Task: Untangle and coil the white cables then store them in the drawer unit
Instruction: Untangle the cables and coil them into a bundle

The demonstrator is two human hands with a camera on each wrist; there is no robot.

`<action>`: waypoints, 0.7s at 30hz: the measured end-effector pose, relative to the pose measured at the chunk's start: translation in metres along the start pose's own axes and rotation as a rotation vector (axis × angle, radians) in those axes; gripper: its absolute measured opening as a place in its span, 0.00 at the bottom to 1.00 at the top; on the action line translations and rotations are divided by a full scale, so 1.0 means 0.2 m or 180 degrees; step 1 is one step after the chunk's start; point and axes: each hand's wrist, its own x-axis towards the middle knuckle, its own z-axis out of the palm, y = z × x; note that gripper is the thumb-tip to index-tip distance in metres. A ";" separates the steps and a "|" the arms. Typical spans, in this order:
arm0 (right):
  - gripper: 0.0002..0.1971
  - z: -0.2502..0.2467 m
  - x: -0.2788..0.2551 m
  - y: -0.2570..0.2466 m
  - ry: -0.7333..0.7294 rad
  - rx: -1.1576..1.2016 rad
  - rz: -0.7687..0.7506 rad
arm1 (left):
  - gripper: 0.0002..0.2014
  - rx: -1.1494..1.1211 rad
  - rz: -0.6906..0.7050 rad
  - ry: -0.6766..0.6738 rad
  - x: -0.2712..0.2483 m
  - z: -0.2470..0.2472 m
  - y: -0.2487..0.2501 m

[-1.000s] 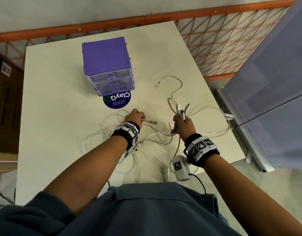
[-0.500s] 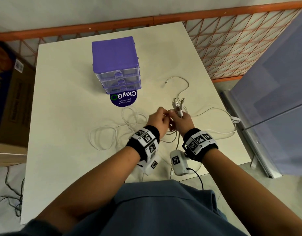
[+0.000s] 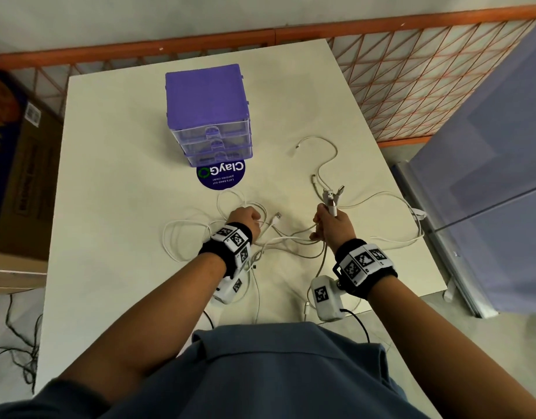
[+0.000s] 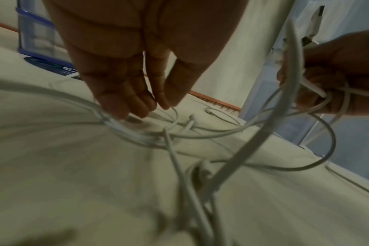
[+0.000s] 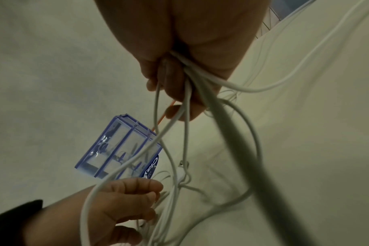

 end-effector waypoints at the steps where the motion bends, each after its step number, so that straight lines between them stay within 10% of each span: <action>1: 0.18 0.00 0.00 0.01 -0.0024 -0.0036 0.0019 | 0.16 0.0072 0.0078 -0.0011 0.00 0.00 0.00; 11: 0.19 0.00 -0.03 0.03 -0.0148 -0.0441 -0.0067 | 0.16 0.1141 0.0324 -0.0154 -0.04 0.03 0.11; 21: 0.19 0.09 -0.07 -0.02 -0.0452 -0.0425 -0.0647 | 0.12 -0.0351 0.0679 0.1100 -0.10 -0.12 0.06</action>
